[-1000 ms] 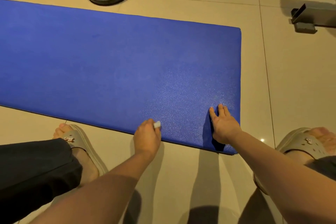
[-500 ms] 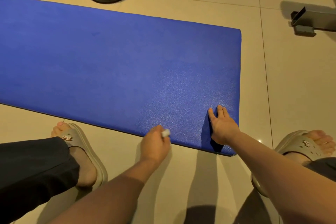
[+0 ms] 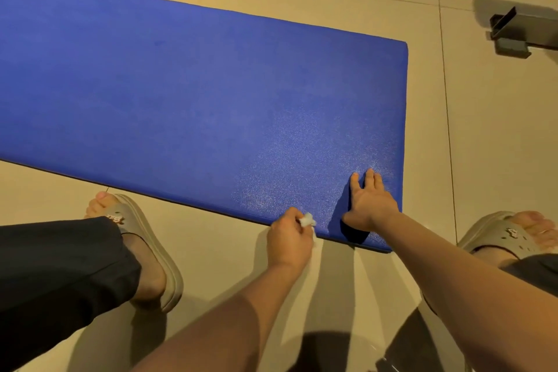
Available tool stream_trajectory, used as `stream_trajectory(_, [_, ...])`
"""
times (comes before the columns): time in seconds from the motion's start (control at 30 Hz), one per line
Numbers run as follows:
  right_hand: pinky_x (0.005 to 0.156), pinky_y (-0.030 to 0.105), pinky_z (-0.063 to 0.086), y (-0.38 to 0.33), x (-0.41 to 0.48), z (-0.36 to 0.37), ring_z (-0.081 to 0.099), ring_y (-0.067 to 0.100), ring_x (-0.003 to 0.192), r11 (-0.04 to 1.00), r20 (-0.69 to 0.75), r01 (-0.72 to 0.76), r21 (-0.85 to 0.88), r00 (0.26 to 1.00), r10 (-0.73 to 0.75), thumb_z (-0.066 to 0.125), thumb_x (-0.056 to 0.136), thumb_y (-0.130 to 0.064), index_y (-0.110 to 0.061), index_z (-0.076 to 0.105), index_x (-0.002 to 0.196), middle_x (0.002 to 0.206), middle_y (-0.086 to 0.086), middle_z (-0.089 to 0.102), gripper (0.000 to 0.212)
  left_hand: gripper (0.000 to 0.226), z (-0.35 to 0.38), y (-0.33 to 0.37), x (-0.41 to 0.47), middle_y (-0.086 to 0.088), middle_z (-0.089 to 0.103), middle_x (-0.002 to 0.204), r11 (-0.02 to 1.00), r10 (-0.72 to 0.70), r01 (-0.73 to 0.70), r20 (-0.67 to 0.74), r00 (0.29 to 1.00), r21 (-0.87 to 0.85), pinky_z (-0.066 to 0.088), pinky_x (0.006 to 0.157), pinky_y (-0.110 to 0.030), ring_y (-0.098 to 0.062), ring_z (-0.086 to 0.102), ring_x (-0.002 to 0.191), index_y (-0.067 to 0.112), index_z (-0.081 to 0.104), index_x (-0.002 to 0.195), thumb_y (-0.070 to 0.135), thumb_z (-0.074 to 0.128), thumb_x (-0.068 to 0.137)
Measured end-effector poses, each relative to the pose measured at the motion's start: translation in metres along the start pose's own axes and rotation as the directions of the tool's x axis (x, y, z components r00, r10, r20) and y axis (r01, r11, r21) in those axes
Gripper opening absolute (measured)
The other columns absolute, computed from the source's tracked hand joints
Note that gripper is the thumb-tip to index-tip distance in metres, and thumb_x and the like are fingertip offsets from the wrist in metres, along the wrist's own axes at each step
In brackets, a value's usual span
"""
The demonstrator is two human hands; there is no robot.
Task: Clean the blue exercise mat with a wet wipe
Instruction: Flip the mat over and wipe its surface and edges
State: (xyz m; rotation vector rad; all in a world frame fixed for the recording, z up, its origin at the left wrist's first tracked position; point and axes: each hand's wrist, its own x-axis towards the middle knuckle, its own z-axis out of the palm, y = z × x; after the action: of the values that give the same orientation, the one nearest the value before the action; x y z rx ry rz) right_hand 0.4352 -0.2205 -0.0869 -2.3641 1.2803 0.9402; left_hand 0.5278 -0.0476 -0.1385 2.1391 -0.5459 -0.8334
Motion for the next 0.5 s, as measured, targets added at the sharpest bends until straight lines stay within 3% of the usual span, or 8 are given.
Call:
stream_trajectory(0.1, [0.121, 0.054, 0.022, -0.016, -0.002, -0.002, -0.006, 0.045, 0.153, 0.993, -0.033, -0.074, 0.094, 0.996, 0.077, 0.06, 0.093, -0.043, -0.007, -0.002, 0.16, 0.165, 0.026, -0.01, 0.098, 0.02, -0.041, -0.007, 0.018, 0.004, 0.075, 0.088, 0.983, -0.163, 0.141, -0.214, 0.963, -0.114, 0.053, 0.078, -0.03, -0.021, 0.071, 0.084, 0.022, 0.053, 0.08, 0.013, 0.066, 0.092])
stream_trajectory(0.2, [0.115, 0.054, 0.035, -0.04, 0.0, -0.002, 0.014, 0.048, 0.148, 0.962, -0.14, -0.094, 0.255, 0.981, 0.133, 0.055, 0.095, -0.038, -0.001, 0.024, 0.153, 0.159, 0.03, 0.015, 0.076, 0.013, -0.088, -0.025, 0.037, -0.002, 0.07, 0.094, 0.94, -0.328, 0.248, -0.424, 0.844, -0.233, 0.048, 0.08, -0.03, -0.029, 0.067, 0.087, 0.015, 0.055, 0.09, 0.013, 0.067, 0.093])
stream_trajectory(0.27, [0.111, 0.054, 0.038, -0.058, 0.002, -0.001, 0.021, 0.046, 0.145, 0.959, -0.192, -0.032, 0.28, 0.977, 0.089, 0.055, 0.094, -0.04, -0.003, 0.036, 0.145, 0.154, 0.029, 0.025, 0.066, 0.015, -0.102, -0.034, 0.043, -0.004, 0.067, 0.096, 0.901, -0.417, 0.28, -0.484, 0.769, -0.33, 0.05, 0.081, -0.033, -0.032, 0.066, 0.088, 0.014, 0.056, 0.096, 0.017, 0.07, 0.094])
stream_trajectory(0.33, [0.116, 0.054, 0.031, -0.074, 0.001, 0.002, 0.013, 0.045, 0.149, 0.966, -0.185, 0.018, 0.257, 0.982, 0.031, 0.056, 0.093, -0.048, -0.005, 0.034, 0.147, 0.158, 0.029, 0.019, 0.073, 0.013, -0.093, -0.032, 0.041, -0.003, 0.068, 0.094, 0.873, -0.452, 0.279, -0.446, 0.773, -0.401, 0.049, 0.081, -0.032, -0.03, 0.065, 0.087, 0.02, 0.056, 0.095, 0.019, 0.069, 0.096])
stream_trajectory(0.4, [0.121, 0.055, 0.02, -0.08, -0.001, 0.004, 0.0, 0.046, 0.152, 0.98, -0.149, 0.02, 0.197, 0.989, 0.01, 0.056, 0.092, -0.056, -0.006, 0.018, 0.155, 0.163, 0.031, 0.002, 0.089, 0.022, -0.069, -0.03, 0.033, 0.0, 0.073, 0.088, 0.849, -0.432, 0.233, -0.37, 0.823, -0.473, 0.058, 0.083, -0.041, -0.029, 0.07, 0.084, 0.031, 0.053, 0.087, 0.018, 0.069, 0.095])
stream_trajectory(0.5, [0.124, 0.055, 0.013, -0.076, -0.004, 0.007, -0.008, 0.047, 0.152, 0.993, -0.123, 0.04, 0.107, 0.992, -0.026, 0.054, 0.092, -0.061, -0.008, 0.0, 0.16, 0.164, 0.031, -0.009, 0.102, 0.026, -0.028, -0.029, 0.015, 0.002, 0.074, 0.074, 0.851, -0.389, 0.252, -0.229, 0.892, -0.461, 0.06, 0.074, -0.049, -0.029, 0.072, 0.074, 0.039, 0.052, 0.08, 0.026, 0.07, 0.093])
